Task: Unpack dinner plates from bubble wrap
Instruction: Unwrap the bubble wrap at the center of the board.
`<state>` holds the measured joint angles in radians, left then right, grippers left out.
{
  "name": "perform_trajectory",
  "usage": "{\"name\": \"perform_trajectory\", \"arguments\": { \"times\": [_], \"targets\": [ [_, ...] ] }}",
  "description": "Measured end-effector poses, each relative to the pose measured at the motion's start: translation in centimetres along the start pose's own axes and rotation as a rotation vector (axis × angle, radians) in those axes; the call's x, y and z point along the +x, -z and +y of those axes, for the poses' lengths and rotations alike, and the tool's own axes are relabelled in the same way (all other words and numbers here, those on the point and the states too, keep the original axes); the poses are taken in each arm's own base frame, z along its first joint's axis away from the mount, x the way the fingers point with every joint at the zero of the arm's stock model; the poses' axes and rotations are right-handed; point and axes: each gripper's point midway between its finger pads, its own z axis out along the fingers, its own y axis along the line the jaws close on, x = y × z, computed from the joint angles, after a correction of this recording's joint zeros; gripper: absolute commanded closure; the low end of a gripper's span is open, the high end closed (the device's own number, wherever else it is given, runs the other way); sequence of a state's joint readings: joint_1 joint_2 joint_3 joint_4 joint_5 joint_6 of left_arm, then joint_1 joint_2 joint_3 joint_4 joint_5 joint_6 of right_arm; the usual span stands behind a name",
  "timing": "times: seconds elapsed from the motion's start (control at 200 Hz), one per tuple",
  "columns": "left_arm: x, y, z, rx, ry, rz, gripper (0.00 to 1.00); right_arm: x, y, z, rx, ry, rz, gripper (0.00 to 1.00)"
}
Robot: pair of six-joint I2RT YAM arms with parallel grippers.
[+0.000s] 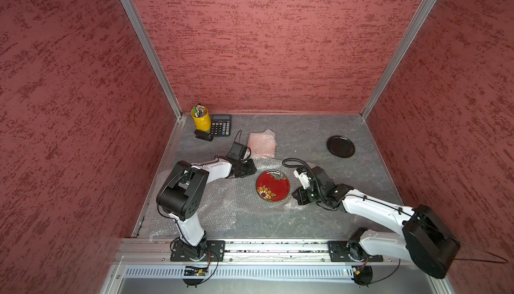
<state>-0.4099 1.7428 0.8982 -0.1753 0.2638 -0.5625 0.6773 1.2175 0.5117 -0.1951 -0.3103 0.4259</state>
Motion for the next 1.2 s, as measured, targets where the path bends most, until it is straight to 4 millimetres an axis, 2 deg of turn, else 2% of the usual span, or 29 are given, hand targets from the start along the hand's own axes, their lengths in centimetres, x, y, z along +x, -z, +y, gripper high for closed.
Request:
{"name": "perform_trajectory", "arguments": {
  "times": [0.17, 0.25, 0.396, 0.716, 0.812, 0.982, 1.197],
  "targets": [
    [0.0, 0.0, 0.0, 0.000, 0.000, -0.001, 0.67, 1.1, 0.7, -0.1, 0.001, -0.040, -0.010, 0.86],
    [0.0, 0.0, 0.0, 0.000, 0.000, -0.001, 0.67, 1.1, 1.2, -0.3, 0.011, -0.059, -0.027, 0.76],
    [0.0, 0.0, 0.0, 0.000, 0.000, -0.001, 0.67, 0.7, 2.3, -1.0, 0.067, -0.091, -0.076, 0.68],
    [0.0, 0.0, 0.0, -0.002, -0.001, -0.002, 0.67, -1.4, 6.3, -4.0, 0.254, -0.215, -0.292, 0.62],
    [0.0, 0.0, 0.0, -0.002, -0.001, -0.002, 0.67, -1.8, 7.0, -4.6, 0.289, -0.232, -0.335, 0.61],
    [0.0, 0.0, 0.0, -0.002, -0.002, -0.002, 0.68, -1.9, 6.4, -5.1, 0.311, -0.223, -0.324, 0.61],
    [0.3, 0.2, 0.2, -0.008, -0.005, -0.003, 0.68, -1.5, 3.6, -3.7, 0.222, -0.176, -0.233, 0.59]
  ]
}}
